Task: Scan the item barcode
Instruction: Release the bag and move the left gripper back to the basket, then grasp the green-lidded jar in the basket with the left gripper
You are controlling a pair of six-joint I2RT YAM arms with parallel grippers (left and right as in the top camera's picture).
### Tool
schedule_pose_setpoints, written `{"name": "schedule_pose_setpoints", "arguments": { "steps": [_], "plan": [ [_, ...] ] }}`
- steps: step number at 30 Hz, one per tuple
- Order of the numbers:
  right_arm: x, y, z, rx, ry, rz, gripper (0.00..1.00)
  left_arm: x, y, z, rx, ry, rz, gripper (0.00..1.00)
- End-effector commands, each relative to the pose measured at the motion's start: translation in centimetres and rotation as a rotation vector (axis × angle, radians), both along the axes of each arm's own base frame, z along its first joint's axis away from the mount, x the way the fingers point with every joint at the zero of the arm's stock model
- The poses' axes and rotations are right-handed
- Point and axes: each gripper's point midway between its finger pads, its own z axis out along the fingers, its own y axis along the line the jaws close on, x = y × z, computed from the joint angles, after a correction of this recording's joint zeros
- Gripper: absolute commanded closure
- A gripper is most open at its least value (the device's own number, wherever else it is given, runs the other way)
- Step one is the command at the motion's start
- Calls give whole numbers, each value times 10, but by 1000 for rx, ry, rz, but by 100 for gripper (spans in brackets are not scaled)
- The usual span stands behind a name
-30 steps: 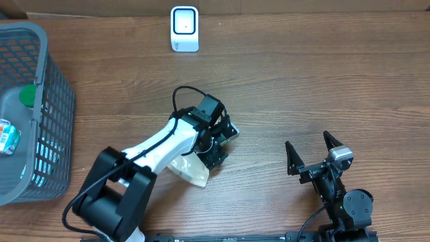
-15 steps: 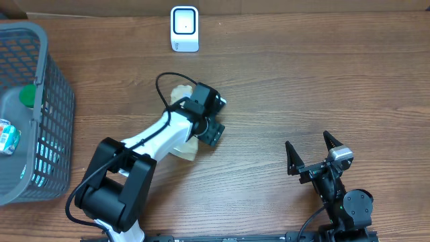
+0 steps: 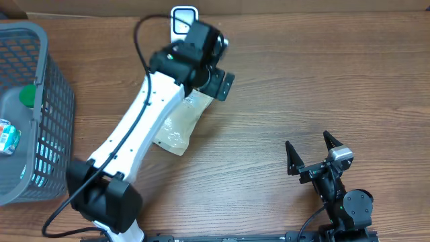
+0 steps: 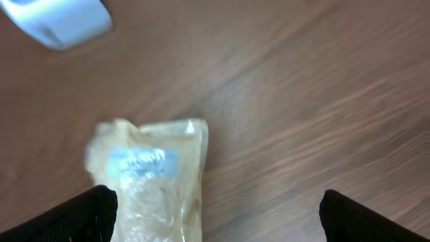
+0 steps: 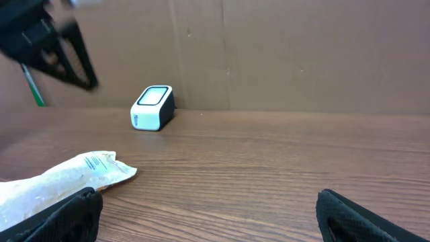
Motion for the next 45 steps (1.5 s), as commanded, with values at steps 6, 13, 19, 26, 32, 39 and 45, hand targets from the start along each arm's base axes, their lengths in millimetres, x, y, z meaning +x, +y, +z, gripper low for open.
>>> {"name": "schedule_pose_setpoints", "arguments": {
  "steps": [6,13,19,26,32,39,45],
  "plan": [
    [0,-1,-1,0,-6,-5,0,9,111,158,-64,-200,345,9],
    [0,-1,-1,0,-6,-5,0,-22,277,196,-137,-243,926,11],
    [0,-1,-1,0,-6,-5,0,-70,382,180,-121,-184,1275,11],
    [0,-1,-1,0,-6,-5,0,-108,455,154,-97,-128,1414,9],
    [0,-1,-1,0,-6,-5,0,-73,483,88,-65,-102,1253,4],
    [0,-1,-1,0,-6,-5,0,-32,493,37,24,-133,1010,0],
    [0,-1,-1,0,-6,-5,0,-11,507,-2,32,-104,982,0]
  ]
}}
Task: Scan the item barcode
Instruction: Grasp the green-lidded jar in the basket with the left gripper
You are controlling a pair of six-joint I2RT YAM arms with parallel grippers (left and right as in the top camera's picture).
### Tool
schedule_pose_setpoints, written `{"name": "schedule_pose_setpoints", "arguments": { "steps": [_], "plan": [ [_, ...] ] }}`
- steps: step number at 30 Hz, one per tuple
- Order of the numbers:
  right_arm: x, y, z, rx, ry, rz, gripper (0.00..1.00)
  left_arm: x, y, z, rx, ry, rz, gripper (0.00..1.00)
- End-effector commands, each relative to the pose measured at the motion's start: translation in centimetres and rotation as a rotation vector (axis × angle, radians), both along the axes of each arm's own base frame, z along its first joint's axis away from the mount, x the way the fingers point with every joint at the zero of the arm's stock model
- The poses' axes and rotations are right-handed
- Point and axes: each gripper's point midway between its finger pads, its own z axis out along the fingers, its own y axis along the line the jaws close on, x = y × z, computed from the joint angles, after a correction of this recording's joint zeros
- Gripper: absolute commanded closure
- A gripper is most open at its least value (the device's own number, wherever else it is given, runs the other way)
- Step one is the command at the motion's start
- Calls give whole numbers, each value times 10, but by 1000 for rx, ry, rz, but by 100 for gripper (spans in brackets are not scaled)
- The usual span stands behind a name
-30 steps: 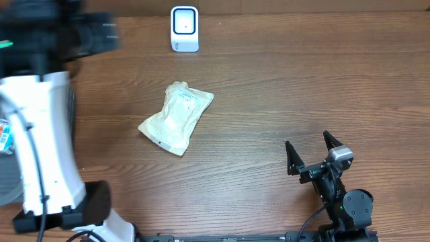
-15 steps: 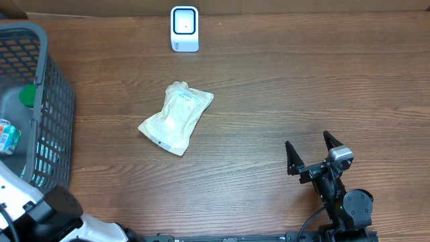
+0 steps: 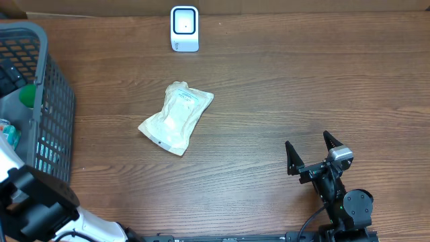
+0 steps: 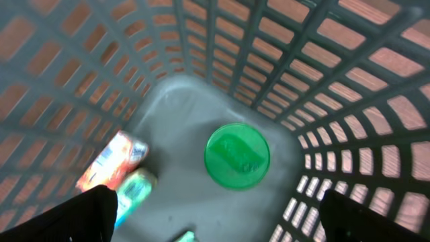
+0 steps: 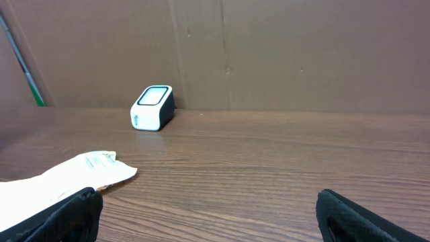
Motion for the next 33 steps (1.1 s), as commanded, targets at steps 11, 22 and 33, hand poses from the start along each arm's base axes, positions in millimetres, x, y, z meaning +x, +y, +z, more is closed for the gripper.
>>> {"name": "schedule_pose_setpoints", "arguments": {
  "steps": [11,22,33],
  "plan": [
    [0,-1,-1,0,-6,-5,0,37,-2,-112,-71,151,-158,0],
    [0,-1,-2,0,-5,-5,0,53,-10,-131,-73,154,-187,0],
    [0,-1,-1,0,-6,-5,0,50,-17,-144,-117,184,-187,6]
  ]
}}
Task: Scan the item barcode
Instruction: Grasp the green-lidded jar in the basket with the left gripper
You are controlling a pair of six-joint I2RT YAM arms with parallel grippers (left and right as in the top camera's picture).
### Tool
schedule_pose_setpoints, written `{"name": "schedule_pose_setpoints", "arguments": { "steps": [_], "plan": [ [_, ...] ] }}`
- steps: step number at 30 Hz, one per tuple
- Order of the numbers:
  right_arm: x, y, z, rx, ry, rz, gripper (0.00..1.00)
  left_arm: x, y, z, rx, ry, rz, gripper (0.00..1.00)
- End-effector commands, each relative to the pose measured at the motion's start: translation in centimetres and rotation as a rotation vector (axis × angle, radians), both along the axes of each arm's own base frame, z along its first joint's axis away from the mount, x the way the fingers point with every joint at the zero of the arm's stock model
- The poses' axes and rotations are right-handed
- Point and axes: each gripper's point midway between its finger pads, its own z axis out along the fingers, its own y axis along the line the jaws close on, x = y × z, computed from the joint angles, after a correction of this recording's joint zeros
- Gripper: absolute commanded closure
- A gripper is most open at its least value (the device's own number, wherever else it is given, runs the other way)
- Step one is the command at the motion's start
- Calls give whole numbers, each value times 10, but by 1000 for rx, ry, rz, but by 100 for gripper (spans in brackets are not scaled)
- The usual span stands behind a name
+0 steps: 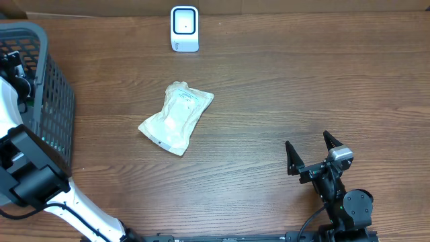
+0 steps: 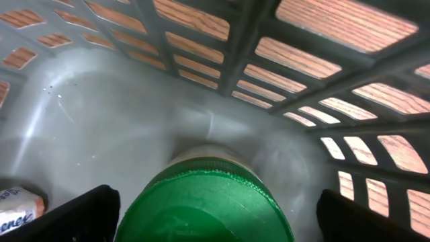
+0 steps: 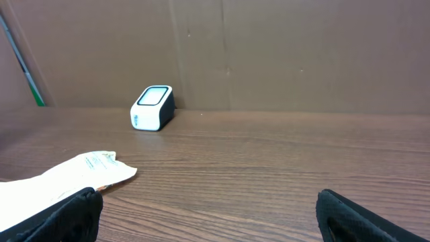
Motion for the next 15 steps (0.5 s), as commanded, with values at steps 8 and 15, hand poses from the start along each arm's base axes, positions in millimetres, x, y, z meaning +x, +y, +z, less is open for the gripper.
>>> {"name": "schedule_pose_setpoints", "arguments": {
  "steps": [8,15],
  "plan": [
    [0,-1,-1,0,-6,-5,0,-9,-14,-23,-66,69,-2,32],
    [0,-1,-1,0,-6,-5,0,-17,-15,-23,-90,98,60,45]
  ]
}}
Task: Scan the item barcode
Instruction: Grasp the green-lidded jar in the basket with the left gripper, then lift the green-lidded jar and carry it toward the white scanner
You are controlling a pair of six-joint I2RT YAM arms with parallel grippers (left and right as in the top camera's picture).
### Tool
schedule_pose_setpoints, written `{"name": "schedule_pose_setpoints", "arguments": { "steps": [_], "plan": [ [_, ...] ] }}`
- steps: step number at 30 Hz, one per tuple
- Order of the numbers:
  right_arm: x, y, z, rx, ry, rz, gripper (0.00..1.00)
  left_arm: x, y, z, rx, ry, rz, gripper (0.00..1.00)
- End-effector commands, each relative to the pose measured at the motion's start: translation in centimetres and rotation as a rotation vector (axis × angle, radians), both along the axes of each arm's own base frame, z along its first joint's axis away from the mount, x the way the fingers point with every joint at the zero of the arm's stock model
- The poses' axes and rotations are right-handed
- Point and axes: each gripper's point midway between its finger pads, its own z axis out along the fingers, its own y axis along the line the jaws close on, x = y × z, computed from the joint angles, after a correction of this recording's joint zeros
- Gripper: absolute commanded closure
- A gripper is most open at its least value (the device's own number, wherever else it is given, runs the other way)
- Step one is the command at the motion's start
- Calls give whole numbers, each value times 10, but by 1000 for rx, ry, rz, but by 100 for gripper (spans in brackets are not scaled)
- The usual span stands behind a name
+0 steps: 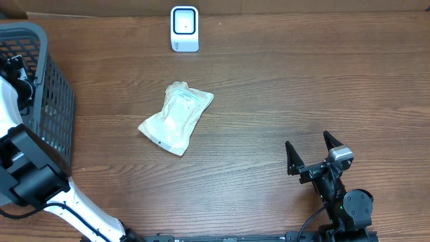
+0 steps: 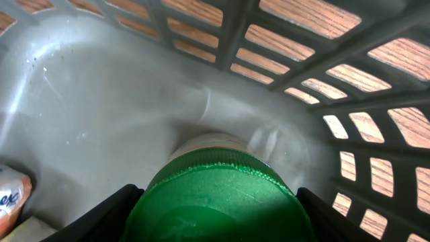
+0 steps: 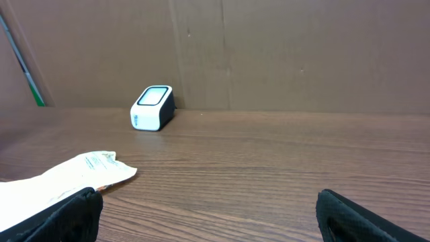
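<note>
In the left wrist view a jar with a green lid (image 2: 218,195) stands on the grey floor of the basket (image 2: 101,101). My left gripper (image 2: 218,225) is down over it, its black fingers (image 2: 121,208) pressed against both sides of the lid. The white barcode scanner (image 1: 185,28) stands at the table's far edge. A pale pouch (image 1: 177,116) lies flat near the middle. My right gripper (image 1: 311,153) rests open at the front right with nothing between its fingers.
The grey mesh basket (image 1: 57,101) stands at the table's left edge, and my left arm (image 1: 10,81) reaches down into it. An orange-and-white packet (image 2: 8,195) lies on the basket floor left of the jar. A cardboard wall (image 3: 269,47) backs the table.
My left gripper is lower over the green-lidded jar, and its fingers have drawn in from wide apart to touch the lid's sides. The right arm, pouch and scanner have not moved.
My left gripper was open above the pouch near the scanner. Then it was over the basket, looking down at the green lid and packets. Then it was low inside the basket, open around the jar. Now it grips the lid.
</note>
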Motion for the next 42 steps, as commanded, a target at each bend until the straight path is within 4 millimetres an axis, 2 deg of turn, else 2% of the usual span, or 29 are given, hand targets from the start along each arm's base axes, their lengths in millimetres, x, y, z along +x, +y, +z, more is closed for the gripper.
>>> {"name": "schedule_pose_setpoints", "arguments": {
  "steps": [1,4,8,13,18,19,23,27,30,32,35,42],
  "plan": [
    [0,-1,-1,0,-6,-5,0,-7,-6,-13,-46,51,61,46],
    [0,-1,-1,0,-6,-5,0,-6,-3,1,-41,48,87,51],
    [0,-1,-1,0,-6,-5,0,-2,3,38,-31,15,140,55],
    [0,-1,-1,0,-6,-5,0,5,7,110,-6,-77,192,56],
    [0,-1,-1,0,-6,-5,0,3,-6,184,-6,-206,205,57],
    [0,-1,-1,0,-6,-5,0,3,-15,207,-17,-261,189,56],
    [0,-1,-1,0,-6,-5,0,-4,-51,266,-11,-384,114,56],
    [0,-1,-1,0,-6,-5,0,-14,-96,312,18,-470,33,56],
    [0,-1,-2,0,-5,-5,0,-19,-137,334,18,-511,-49,56],
    [0,-1,-1,0,-6,-5,0,-20,-169,342,5,-522,-118,57],
    [0,-1,-1,0,-6,-5,0,-17,-219,340,-31,-503,-229,57],
    [0,-1,-1,0,-6,-5,0,-16,-331,300,-118,-339,-488,56]
  ]
}}
